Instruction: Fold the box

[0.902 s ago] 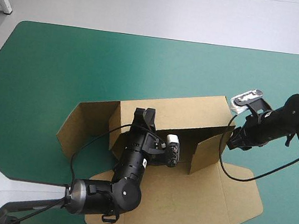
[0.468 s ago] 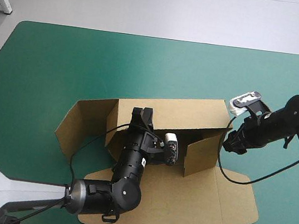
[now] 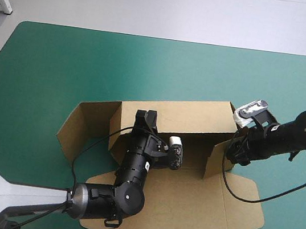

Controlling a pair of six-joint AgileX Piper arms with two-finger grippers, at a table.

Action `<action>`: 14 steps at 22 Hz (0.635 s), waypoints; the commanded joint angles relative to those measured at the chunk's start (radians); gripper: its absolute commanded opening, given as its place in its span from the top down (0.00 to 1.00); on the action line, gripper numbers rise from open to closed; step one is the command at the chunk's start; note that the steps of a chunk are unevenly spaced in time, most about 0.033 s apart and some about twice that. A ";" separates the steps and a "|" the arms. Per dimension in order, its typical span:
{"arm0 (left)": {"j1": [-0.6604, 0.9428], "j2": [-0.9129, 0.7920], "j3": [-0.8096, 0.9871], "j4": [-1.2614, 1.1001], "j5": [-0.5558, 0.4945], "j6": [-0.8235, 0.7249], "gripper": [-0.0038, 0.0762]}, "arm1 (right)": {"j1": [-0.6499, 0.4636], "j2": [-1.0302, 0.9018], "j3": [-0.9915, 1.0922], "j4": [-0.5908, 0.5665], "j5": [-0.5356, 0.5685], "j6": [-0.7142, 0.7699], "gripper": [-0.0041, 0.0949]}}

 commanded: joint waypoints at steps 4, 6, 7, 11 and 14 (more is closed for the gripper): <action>-0.007 -0.029 -0.022 -0.001 -0.033 -0.019 0.96 | 0.000 -0.033 -0.022 0.031 -0.077 -0.010 0.30; -0.007 -0.029 -0.022 -0.003 -0.033 -0.019 0.96 | 0.000 -0.033 -0.022 0.058 -0.096 -0.012 0.29; -0.007 -0.029 -0.022 -0.003 -0.033 -0.019 0.96 | 0.000 -0.033 -0.022 0.062 -0.098 -0.017 0.29; -0.007 -0.029 -0.022 -0.003 -0.050 -0.017 0.96 | 0.000 -0.033 -0.013 0.088 -0.117 -0.021 0.29; -0.007 -0.029 -0.022 0.006 -0.052 -0.017 0.96 | 0.000 -0.033 0.035 0.130 -0.164 -0.042 0.29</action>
